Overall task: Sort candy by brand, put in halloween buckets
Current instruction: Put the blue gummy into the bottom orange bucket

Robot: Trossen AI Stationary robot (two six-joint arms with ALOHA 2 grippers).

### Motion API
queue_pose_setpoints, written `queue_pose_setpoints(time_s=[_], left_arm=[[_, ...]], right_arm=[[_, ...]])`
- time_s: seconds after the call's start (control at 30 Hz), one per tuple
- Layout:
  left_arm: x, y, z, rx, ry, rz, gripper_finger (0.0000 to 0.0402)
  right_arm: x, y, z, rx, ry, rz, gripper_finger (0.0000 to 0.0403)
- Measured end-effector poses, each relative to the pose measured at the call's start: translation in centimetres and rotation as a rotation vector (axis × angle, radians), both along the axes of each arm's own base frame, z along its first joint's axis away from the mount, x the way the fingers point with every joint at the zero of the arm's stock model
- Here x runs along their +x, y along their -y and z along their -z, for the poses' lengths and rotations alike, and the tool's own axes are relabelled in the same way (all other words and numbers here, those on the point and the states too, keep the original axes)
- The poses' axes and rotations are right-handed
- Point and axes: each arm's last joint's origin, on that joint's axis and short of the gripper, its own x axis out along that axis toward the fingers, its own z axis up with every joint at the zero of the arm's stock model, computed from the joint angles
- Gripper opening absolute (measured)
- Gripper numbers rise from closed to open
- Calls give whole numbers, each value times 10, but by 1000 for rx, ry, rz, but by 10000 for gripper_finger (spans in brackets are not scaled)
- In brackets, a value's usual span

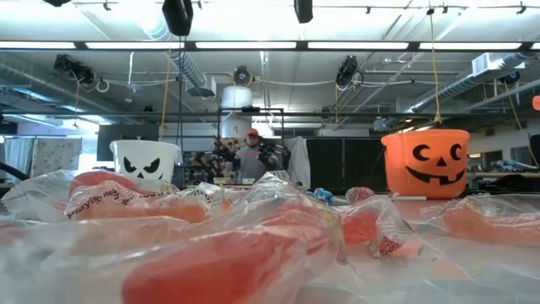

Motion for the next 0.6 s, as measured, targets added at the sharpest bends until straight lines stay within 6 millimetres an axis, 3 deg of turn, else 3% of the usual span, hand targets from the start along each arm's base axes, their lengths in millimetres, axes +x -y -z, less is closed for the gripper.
queue_pose_setpoints(time_s=[0.33, 0.47, 0.6], left_arm=[[0, 0, -1, 9, 9, 19, 39], [-1, 0, -1, 8, 4, 24, 76], [-1, 1, 9, 44, -105, 54, 113]], right_arm=[[-13, 2, -1, -10, -117, 4, 4], [-33, 6, -6, -38, -227, 27, 3], [-65, 10, -20, -52, -312, 54, 2]])
